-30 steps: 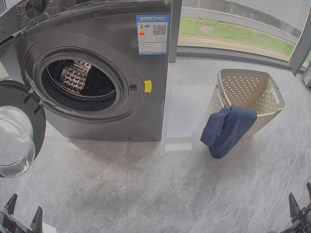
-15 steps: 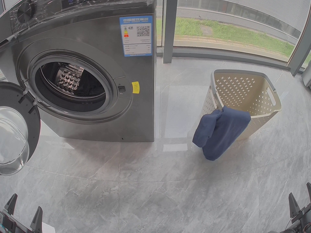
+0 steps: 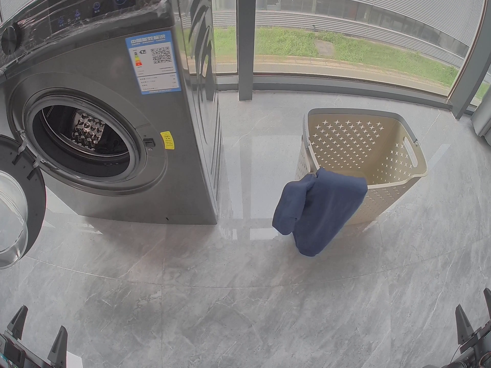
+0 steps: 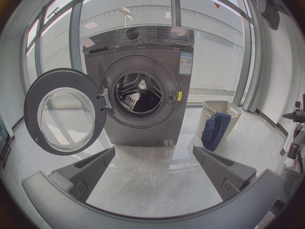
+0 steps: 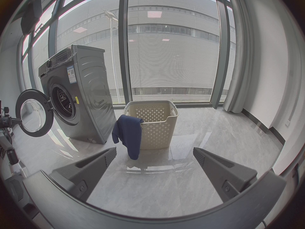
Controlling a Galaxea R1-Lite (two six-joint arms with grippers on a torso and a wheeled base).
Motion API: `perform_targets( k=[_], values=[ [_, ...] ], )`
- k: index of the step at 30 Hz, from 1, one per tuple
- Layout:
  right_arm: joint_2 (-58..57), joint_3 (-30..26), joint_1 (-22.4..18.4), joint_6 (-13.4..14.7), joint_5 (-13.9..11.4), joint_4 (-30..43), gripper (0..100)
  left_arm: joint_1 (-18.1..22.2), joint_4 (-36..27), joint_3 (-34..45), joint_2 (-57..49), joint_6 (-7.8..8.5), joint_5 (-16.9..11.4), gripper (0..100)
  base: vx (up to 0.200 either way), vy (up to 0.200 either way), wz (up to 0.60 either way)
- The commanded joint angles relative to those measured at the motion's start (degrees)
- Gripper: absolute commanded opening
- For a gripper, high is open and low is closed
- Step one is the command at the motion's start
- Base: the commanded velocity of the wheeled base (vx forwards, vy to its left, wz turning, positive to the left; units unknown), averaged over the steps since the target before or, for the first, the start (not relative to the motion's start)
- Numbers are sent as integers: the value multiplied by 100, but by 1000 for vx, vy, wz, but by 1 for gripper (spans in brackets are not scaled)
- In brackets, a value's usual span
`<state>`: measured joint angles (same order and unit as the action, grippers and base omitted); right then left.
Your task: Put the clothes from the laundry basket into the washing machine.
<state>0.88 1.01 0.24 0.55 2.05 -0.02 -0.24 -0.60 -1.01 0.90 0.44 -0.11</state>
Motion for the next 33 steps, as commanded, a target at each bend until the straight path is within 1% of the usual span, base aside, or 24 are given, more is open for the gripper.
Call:
perform_targets(
  k=[1, 6, 12, 19, 25, 27, 33],
  values=[
    [-88, -92, -7, -2, 6, 2, 100, -2, -2, 84, -46, 0, 2, 100, 0, 0, -600],
    [-88, -92, 2, -11, -3, 2, 100, 7, 7, 92, -55, 0, 2, 100, 0, 0, 0],
    [-88, -92, -7, -11, -3, 2, 100, -2, 7, 92, -46, 0, 2, 100, 0, -200, 0],
    [-88, -92, 2, -11, -3, -6, 100, -2, 7, 92, -46, 0, 2, 100, 0, 0, 0],
    [-88, -92, 2, -11, -3, 2, 100, -2, 7, 92, -46, 0, 2, 100, 0, 0, -600],
    [-88, -92, -7, -11, -3, 2, 100, 7, 7, 92, -55, -9, 2, 100, 0, 0, 0],
    [-88, -92, 2, -11, -3, 2, 100, -2, 7, 92, -46, 0, 2, 100, 0, -200, 0]
  ],
)
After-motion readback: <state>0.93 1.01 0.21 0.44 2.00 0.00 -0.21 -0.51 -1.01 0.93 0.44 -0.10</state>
